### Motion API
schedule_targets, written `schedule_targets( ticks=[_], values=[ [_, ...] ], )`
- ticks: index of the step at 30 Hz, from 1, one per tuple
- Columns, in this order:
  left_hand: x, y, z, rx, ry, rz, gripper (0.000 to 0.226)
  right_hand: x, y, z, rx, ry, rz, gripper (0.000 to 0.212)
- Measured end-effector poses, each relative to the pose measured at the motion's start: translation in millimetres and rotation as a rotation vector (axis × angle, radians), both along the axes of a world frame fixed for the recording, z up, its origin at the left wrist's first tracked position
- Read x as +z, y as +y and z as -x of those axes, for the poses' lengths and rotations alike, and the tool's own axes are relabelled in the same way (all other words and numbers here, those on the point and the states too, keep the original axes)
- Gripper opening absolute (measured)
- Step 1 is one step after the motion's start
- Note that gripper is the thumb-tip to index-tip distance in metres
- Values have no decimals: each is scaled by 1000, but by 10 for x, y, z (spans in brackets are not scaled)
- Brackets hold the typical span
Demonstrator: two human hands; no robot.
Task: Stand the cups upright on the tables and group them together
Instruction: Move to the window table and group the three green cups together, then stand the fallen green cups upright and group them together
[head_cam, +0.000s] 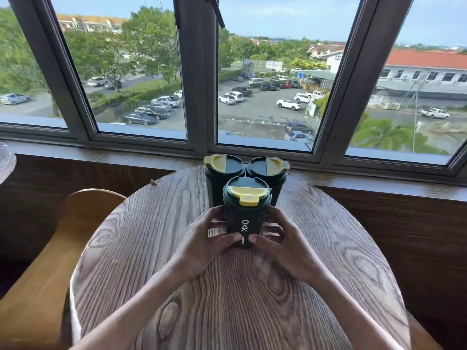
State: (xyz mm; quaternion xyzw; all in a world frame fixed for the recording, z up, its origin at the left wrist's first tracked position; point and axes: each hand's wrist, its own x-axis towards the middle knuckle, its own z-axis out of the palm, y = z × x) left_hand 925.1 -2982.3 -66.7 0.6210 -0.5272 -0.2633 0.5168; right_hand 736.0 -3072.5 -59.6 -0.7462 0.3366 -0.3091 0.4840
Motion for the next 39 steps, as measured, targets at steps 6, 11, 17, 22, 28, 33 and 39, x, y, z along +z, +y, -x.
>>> schedule_targets(
  ticks=[6,11,17,22,28,33,39],
  values=[
    [15,106,11,-22,-7,-44,71,36,96,67,-41,63,-4,61],
    [49,473,-94,21,-260,-120,69,124,384,193,-145,240,53,24],
    [161,1294,-513,178,-393,-62,56,248,991,-234,114,225,76,14],
    [210,2223,-1193,396,-338,-19,46,359,1584,-977,187,141,85,17],
    [383,3422,-2136,531,-326,-17,37,528,2490,-2176,315,78,170,20],
    [518,4208,-2923,649,-321,-6,31,605,3067,-3259,409,12,181,15],
    [505,4766,-4000,832,-424,-30,33,533,3542,-4540,545,37,221,15]
  ],
)
